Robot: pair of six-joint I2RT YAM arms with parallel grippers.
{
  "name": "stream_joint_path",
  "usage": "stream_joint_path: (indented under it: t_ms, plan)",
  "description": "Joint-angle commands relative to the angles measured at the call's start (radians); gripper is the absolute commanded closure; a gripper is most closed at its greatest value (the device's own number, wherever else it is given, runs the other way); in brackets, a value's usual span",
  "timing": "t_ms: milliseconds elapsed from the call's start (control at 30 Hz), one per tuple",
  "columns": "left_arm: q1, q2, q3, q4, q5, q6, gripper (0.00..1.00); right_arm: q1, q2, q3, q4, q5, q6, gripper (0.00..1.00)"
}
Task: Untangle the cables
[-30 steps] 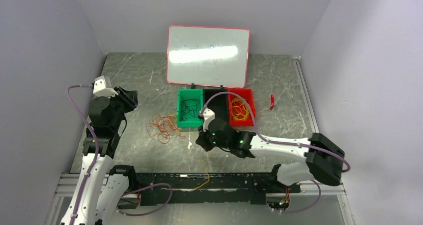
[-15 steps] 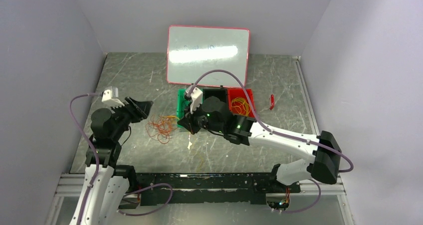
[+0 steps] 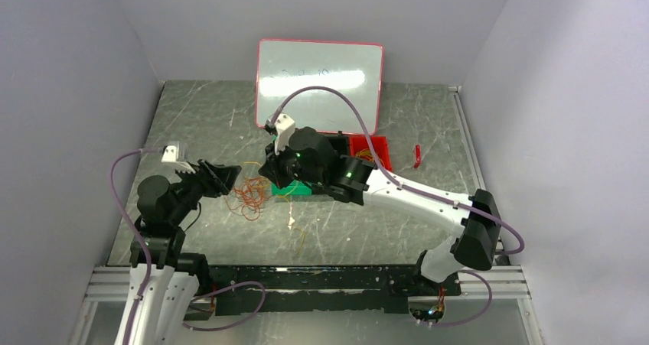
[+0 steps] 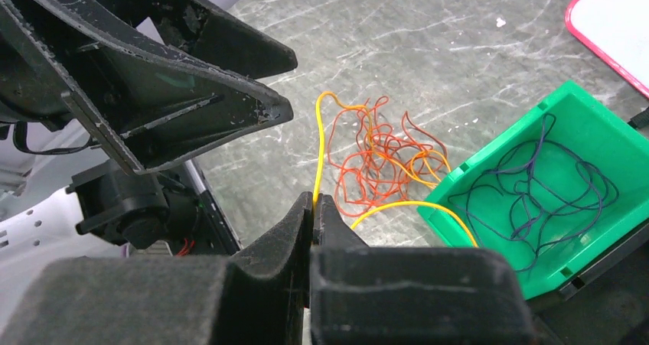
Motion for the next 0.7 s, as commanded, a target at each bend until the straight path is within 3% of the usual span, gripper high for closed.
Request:
stream_joint_path:
  t_ms: [0, 433, 667]
  plan:
    - [0.008, 0.027, 0.054, -0.001, 0.054, 0.068, 0.37, -0.022, 0.019, 0.053, -0.055, -0.025, 0.024, 1.00]
    - [0.008, 0.225, 0.093, 0.111, 0.125, 0.199, 0.39, -0.039, 0.035, 0.124, -0.040, -0.230, 0.031, 1.00]
    - [0.006, 0.318, 0.071, 0.276, 0.141, 0.158, 0.43, -0.039, 0.009, 0.114, -0.019, -0.293, 0.056, 1.00]
